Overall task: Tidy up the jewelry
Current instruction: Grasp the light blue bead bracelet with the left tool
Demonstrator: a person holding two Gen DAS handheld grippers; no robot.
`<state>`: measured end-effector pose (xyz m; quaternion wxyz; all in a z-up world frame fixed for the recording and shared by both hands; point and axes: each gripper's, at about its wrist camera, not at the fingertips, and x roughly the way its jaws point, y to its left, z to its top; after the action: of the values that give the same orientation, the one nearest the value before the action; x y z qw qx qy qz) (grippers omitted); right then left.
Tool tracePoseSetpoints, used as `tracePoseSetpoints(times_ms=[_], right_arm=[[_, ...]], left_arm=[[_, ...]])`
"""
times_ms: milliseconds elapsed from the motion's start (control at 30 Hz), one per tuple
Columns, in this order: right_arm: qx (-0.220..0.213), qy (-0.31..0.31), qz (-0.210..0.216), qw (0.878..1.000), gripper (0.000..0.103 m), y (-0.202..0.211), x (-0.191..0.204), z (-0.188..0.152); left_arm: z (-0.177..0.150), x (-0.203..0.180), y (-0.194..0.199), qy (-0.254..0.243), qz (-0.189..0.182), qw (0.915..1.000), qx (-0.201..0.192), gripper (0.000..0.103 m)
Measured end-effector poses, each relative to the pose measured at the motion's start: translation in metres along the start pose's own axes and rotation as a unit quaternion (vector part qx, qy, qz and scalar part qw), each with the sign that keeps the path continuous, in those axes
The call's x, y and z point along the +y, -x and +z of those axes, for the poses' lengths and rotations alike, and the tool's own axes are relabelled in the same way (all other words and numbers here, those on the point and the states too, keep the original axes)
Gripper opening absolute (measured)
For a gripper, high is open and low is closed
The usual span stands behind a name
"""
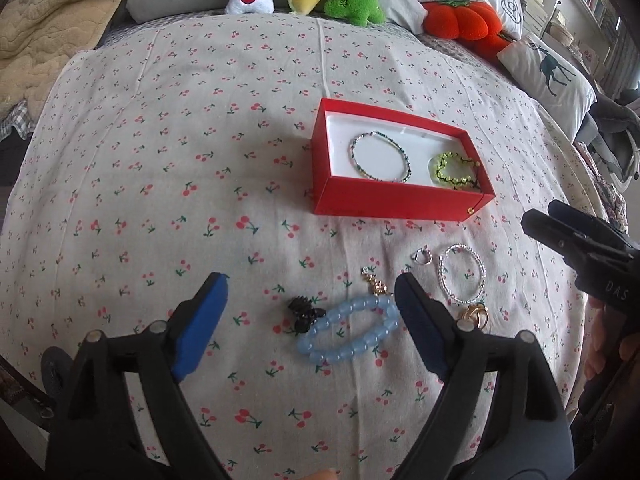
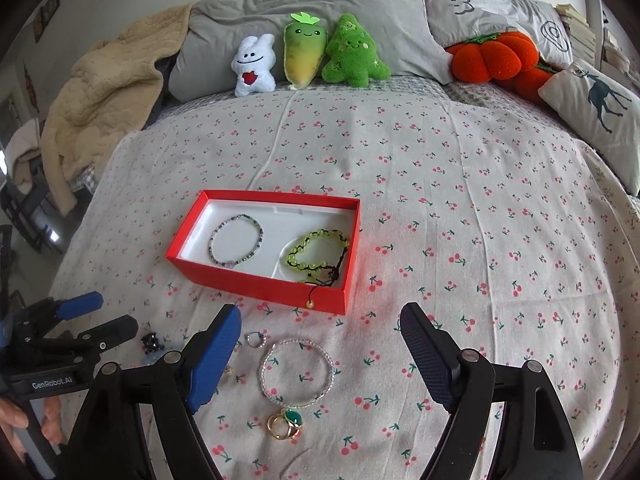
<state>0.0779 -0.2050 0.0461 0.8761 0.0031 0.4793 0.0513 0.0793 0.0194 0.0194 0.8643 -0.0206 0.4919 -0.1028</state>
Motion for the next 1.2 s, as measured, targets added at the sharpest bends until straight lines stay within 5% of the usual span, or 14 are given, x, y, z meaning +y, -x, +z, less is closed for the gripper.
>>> tracePoseSetpoints(times_ms=[467, 933, 1200], right_arm=[[-0.004, 0.045, -0.008, 0.999, 0.083, -0.003, -0.011, -0.055], [0.034, 0.099, 0.002, 0.994, 0.083, -0.025, 0.005, -0.087], [0.035, 0.111, 0.008, 0.993, 0.083, -0.027, 0.012, -0.086]], left_arm=[[-0.058, 0.019, -0.001, -0.048, 0.006, 0.9988, -0.007, 0.086], [-0.075, 0.006, -0.019, -0.119, -0.059, 0.991, -0.017, 0.083], [-0.061, 0.005, -0.025, -0.056, -0.117, 0.9915, -0.008, 0.068]])
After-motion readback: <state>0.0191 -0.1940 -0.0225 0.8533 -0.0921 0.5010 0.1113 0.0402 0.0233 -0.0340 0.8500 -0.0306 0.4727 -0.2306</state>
